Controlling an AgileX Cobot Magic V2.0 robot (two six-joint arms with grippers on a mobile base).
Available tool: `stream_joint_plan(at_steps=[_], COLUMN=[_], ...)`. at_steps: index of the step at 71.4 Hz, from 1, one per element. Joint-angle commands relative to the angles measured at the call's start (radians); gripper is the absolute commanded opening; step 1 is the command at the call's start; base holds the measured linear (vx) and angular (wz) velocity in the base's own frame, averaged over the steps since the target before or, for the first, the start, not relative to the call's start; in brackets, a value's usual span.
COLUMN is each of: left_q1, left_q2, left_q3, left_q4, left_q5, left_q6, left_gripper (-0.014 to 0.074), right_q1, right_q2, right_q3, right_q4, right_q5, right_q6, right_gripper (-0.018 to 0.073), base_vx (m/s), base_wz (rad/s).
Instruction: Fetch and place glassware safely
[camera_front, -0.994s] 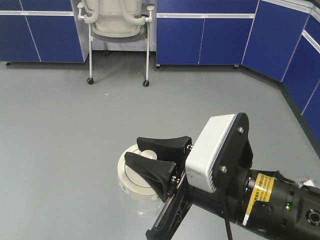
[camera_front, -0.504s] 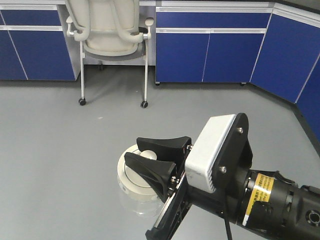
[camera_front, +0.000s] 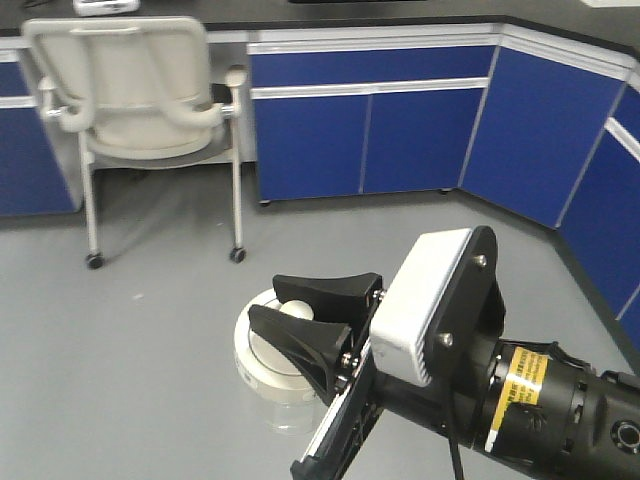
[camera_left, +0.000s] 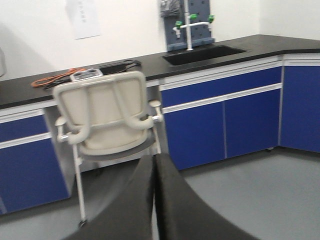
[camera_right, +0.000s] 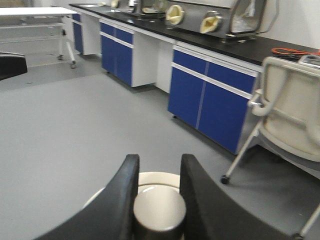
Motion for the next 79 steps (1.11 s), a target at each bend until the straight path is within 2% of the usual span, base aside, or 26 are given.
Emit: stream_joint_plan(at_steps=[1,79], left_q1=[-0.004,-0.004], left_q2=[0.012,0.012], left_q3=[-0.026,-0.026], left_q4=[-0.009,-0.009], left_q5=[-0.065,-0.065], left_q6=[0.0,0.0], left_gripper=[-0.0007,-0.0007], right_q1=[0.002,0.002], right_q2=[-0.026,-0.026], right_q3=[-0.035,-0.035], right_q4=[0.008,0.008], right_q5=[-0.099,-0.101], right_q6=[-0.004,-0.004], right_gripper=[-0.0003,-0.0003], base_vx=[0.35,0.26], base_wz=[-0.45,-0.63])
